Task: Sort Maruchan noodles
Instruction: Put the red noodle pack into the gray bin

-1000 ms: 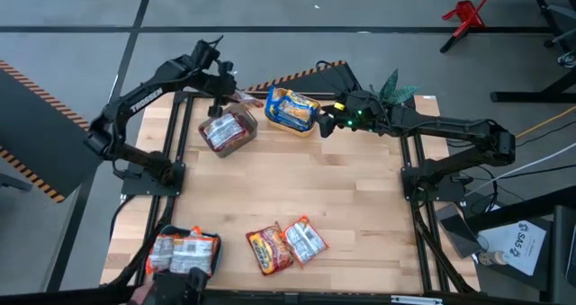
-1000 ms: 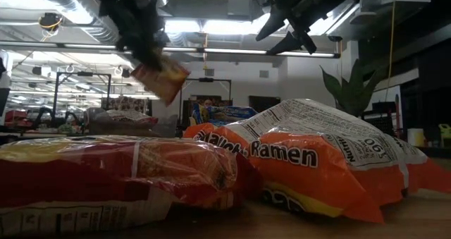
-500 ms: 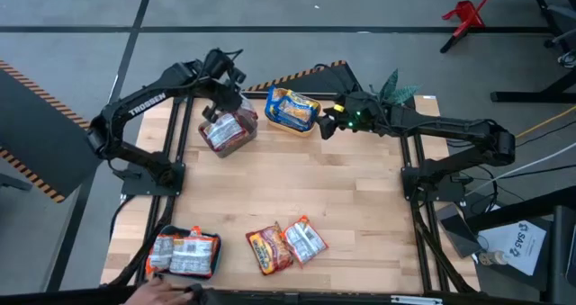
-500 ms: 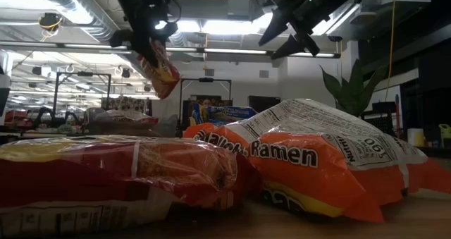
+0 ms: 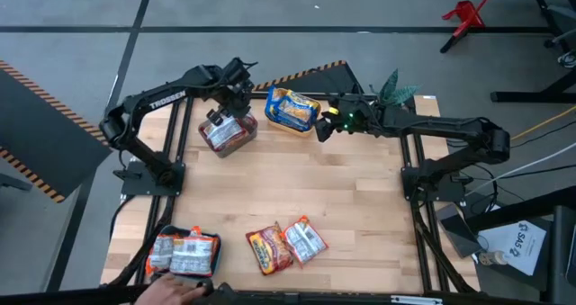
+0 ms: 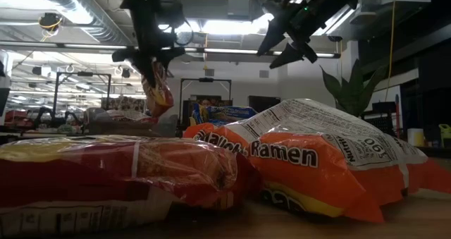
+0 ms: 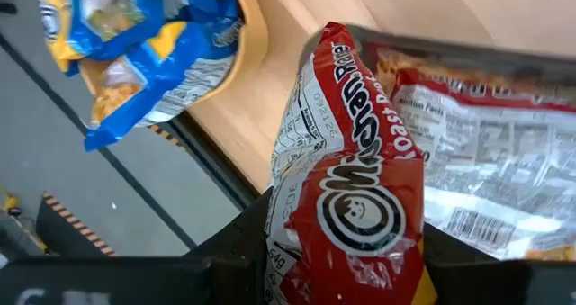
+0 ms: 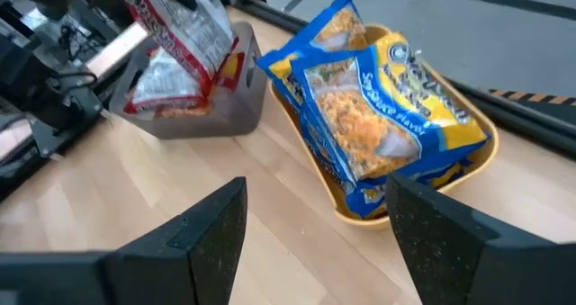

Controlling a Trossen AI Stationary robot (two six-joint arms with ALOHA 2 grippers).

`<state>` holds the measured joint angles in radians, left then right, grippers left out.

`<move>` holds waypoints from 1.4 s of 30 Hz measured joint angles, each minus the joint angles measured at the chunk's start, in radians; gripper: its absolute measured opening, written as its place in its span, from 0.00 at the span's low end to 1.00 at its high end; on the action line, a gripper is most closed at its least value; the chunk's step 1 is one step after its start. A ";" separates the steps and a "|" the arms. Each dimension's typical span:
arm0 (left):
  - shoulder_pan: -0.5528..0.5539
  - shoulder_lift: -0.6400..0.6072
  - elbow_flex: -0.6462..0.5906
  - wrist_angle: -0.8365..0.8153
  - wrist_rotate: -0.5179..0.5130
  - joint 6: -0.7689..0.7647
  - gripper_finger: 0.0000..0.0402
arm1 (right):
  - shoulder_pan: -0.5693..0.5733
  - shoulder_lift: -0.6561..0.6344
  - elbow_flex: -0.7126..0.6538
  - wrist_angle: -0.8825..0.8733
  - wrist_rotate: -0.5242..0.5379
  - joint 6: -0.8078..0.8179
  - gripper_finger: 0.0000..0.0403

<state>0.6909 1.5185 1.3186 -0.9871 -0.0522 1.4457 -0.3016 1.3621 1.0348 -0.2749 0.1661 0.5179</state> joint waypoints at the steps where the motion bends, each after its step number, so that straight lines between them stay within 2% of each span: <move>1: -0.003 0.006 0.000 0.000 -0.008 0.018 0.30 | 0.000 0.005 0.000 -0.002 0.000 0.000 0.62; 5: -0.017 0.023 0.000 0.004 -0.044 0.113 0.30 | 0.000 0.013 0.000 0.005 0.000 0.015 0.62; 11: -0.026 0.070 0.000 0.005 -0.038 0.102 0.30 | 0.000 0.013 0.000 0.010 -0.001 0.016 0.62; 16: -0.030 0.109 0.000 0.016 -0.089 0.102 0.30 | 0.000 0.013 0.000 0.010 -0.020 0.017 0.62; 34: -0.024 0.205 0.000 0.053 -0.071 0.101 0.30 | 0.000 0.011 0.001 0.010 -0.028 0.016 0.62; 42: -0.023 0.229 0.000 0.078 -0.025 0.049 0.33 | 0.000 0.011 0.001 0.010 -0.028 -0.001 0.62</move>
<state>0.6674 1.7470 1.3182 -0.9092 -0.0772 1.4944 -0.3016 1.3735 1.0355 -0.2649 0.1379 0.5165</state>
